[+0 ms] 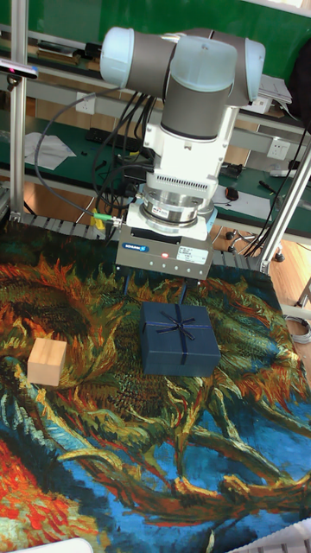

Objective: Pick up one small block

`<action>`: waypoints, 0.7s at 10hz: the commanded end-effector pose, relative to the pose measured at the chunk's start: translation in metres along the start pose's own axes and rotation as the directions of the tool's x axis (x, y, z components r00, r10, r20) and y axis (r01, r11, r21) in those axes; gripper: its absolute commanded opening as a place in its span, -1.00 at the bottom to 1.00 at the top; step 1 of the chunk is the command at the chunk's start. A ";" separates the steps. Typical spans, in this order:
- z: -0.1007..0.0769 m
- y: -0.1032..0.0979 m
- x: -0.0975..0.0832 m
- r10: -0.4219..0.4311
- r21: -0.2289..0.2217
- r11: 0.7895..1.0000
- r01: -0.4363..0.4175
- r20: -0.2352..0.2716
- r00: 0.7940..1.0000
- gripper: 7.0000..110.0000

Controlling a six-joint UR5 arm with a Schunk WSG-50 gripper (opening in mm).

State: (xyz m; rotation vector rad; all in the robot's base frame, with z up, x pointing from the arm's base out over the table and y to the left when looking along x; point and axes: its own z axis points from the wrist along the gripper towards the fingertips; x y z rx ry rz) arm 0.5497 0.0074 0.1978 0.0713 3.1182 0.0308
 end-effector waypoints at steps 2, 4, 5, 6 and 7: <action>0.001 0.007 -0.003 0.011 -0.027 1.000 -0.011 0.010 1.000 -1.00; 0.002 0.007 -0.003 0.013 -0.025 1.000 -0.012 0.011 1.000 -1.00; 0.002 0.007 -0.003 0.011 -0.025 1.000 -0.011 0.011 1.000 -1.00; 0.002 0.007 -0.003 0.011 -0.025 1.000 -0.011 0.011 1.000 -1.00; 0.001 0.006 -0.003 0.009 -0.022 1.000 -0.009 0.010 1.000 -1.00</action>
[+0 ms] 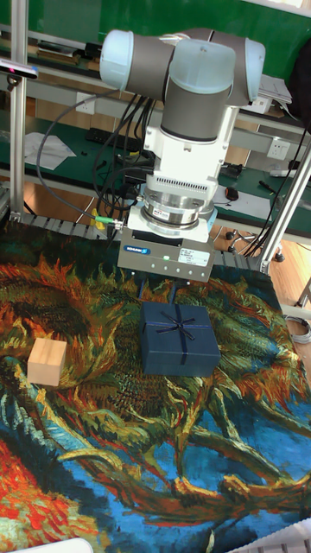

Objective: Pick up one small block

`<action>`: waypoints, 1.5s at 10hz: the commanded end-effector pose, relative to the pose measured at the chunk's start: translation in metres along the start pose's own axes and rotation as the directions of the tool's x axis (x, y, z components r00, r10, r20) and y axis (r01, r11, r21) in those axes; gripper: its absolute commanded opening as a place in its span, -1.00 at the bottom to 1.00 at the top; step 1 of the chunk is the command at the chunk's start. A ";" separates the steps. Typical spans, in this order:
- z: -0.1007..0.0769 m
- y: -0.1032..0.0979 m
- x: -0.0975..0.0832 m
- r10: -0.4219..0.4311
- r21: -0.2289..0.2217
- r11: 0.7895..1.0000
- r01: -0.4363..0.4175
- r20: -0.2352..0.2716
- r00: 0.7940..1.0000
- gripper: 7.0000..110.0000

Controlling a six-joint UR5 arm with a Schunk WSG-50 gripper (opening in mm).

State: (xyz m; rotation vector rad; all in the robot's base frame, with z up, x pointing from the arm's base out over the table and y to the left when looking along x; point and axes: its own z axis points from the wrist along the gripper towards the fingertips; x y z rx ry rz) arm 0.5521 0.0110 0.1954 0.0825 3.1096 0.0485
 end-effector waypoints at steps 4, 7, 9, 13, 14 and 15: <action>-0.001 0.008 0.003 0.016 -0.031 0.999 -0.017 -0.010 1.000 -1.00; 0.002 0.002 0.005 0.033 -0.013 0.999 -0.033 -0.021 0.999 -1.00; 0.002 0.004 0.005 0.039 -0.024 0.999 -0.039 -0.021 0.999 -1.00; 0.002 0.005 0.006 0.039 -0.027 0.999 -0.040 -0.023 0.999 -1.00; 0.002 0.006 0.005 0.036 -0.029 0.999 -0.036 -0.020 0.999 -1.00; 0.001 0.006 0.004 0.036 -0.030 0.999 -0.037 -0.018 0.999 -1.00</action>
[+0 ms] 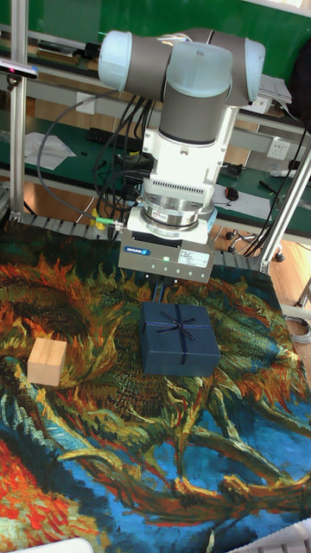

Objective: Pick up one small block

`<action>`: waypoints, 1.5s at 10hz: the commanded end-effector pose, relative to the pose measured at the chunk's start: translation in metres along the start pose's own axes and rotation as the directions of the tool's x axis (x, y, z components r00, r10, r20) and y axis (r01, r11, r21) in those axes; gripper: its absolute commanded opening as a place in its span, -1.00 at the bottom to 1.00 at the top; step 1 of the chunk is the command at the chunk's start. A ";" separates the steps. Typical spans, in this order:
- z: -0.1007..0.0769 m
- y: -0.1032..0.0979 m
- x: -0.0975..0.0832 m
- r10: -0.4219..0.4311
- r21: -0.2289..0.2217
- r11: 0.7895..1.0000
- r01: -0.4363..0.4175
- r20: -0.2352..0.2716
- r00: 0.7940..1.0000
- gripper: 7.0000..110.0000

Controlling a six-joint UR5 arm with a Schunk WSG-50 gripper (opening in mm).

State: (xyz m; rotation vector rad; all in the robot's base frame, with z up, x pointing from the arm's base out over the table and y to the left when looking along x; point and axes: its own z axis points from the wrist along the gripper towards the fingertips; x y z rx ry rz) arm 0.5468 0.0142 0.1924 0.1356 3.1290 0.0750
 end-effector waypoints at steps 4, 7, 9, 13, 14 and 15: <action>-0.002 0.006 -0.002 -0.004 -0.026 1.000 0.004 0.007 1.000 -1.00; -0.001 0.007 -0.002 -0.004 -0.028 1.000 0.004 0.007 1.000 -1.00; -0.001 0.007 -0.002 -0.010 -0.028 1.000 0.010 0.007 1.000 -1.00; -0.001 -0.002 -0.002 -0.058 0.009 0.998 0.058 0.008 0.998 -1.00; -0.001 -0.003 -0.002 -0.064 0.013 0.998 0.064 0.006 0.998 -1.00; -0.001 -0.003 -0.002 -0.064 0.011 0.998 0.064 0.006 0.998 -1.00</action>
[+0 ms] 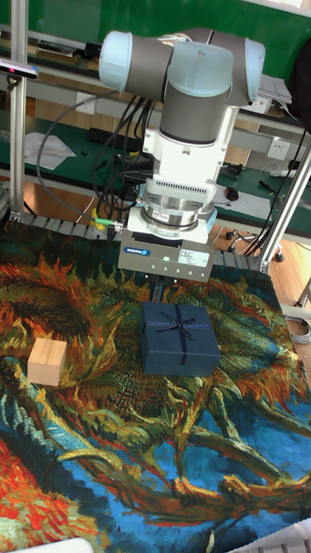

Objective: Pick up one small block

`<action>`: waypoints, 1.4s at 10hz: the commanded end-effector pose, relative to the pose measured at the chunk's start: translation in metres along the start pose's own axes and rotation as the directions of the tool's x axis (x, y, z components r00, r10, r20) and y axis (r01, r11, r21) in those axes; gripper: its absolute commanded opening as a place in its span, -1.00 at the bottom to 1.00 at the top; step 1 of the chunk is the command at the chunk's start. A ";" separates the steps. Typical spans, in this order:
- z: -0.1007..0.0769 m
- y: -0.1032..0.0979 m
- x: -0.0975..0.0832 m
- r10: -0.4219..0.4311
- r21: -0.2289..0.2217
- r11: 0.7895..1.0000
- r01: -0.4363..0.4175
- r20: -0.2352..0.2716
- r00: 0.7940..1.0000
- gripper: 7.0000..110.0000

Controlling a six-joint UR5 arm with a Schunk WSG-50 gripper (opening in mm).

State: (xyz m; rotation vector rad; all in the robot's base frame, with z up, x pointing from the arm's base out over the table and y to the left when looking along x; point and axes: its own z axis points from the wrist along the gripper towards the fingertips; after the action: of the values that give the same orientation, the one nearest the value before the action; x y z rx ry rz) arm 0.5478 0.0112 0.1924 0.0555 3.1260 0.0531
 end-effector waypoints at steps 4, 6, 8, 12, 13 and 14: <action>-0.001 0.000 0.001 -0.024 0.001 1.000 0.024 -0.003 1.000 -1.00; -0.001 -0.002 0.003 -0.025 0.005 1.000 0.025 -0.011 1.000 -1.00; 0.000 -0.001 0.008 -0.034 0.005 0.999 0.034 -0.031 0.999 -1.00; 0.001 -0.001 0.009 -0.043 0.005 0.999 0.044 -0.036 0.998 -1.00; 0.002 -0.002 0.009 -0.037 0.008 0.999 0.037 -0.037 0.999 -1.00; 0.005 -0.004 0.010 -0.039 0.008 0.999 0.039 -0.040 0.998 -1.00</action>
State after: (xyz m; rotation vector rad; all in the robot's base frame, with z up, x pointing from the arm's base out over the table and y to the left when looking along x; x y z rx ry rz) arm 0.5384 0.0062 0.1889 -0.0104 3.1633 0.0214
